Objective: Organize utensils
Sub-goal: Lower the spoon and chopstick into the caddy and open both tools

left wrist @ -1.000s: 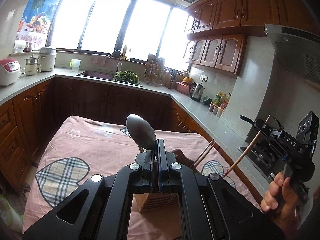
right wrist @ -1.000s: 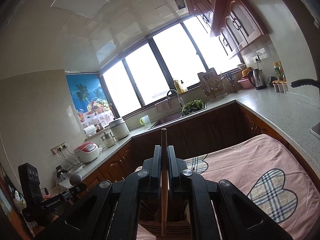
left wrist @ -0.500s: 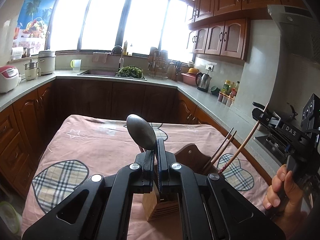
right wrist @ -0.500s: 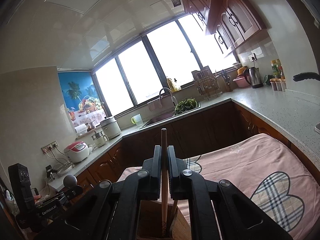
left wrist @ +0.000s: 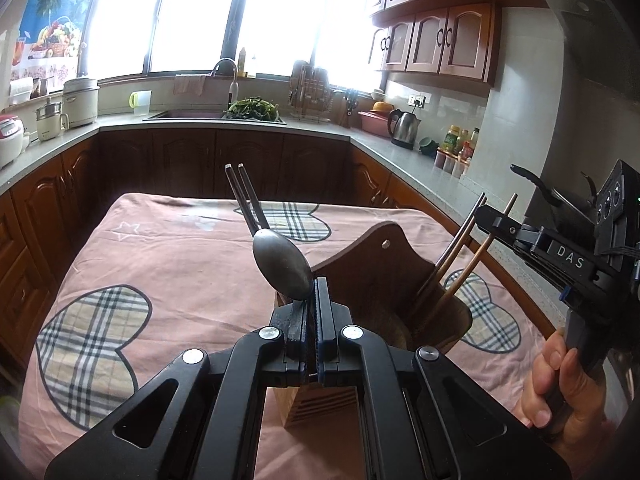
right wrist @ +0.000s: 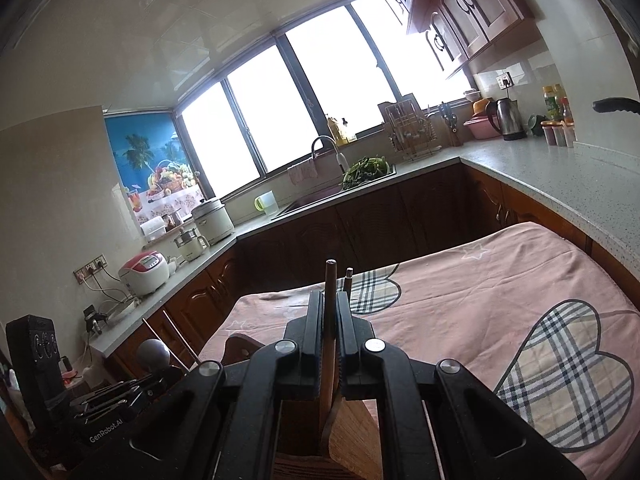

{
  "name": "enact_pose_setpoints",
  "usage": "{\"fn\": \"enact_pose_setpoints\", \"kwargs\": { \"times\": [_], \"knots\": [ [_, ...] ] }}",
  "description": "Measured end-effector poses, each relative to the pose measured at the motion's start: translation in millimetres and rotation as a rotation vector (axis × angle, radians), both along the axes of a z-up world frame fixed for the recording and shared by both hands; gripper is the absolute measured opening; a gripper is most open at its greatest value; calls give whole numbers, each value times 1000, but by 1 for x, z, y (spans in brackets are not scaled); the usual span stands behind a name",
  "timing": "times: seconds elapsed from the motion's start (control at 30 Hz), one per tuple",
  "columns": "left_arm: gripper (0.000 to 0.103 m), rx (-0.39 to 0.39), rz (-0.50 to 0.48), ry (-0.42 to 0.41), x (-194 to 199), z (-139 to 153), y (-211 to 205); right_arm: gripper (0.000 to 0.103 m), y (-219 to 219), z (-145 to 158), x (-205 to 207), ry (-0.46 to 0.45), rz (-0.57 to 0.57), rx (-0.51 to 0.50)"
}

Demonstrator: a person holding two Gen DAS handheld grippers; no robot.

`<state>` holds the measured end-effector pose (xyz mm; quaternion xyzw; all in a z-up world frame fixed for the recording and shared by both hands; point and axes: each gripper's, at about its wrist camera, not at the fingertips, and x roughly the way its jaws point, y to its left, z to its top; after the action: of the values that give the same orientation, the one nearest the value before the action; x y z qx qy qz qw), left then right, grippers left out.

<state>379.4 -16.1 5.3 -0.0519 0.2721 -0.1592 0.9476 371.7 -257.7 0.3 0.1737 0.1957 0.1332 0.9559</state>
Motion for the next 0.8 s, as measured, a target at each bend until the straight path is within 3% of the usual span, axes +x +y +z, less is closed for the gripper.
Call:
{"fn": "enact_pose_setpoints", "kwargs": {
  "times": [0.13, 0.7, 0.77, 0.8],
  "knots": [
    [2, -16, 0, 39, 5, -11, 2, 6, 4, -7, 3, 35, 16, -15],
    [2, -31, -8, 59, 5, -10, 4, 13, 3, -7, 2, 71, 13, -9],
    [2, -34, -9, 61, 4, -10, 4, 18, 2, -7, 1, 70, 6, -6],
    [4, -36, -9, 62, 3, -10, 4, 26, 0, -7, 0, 68, 4, -1]
  ]
}}
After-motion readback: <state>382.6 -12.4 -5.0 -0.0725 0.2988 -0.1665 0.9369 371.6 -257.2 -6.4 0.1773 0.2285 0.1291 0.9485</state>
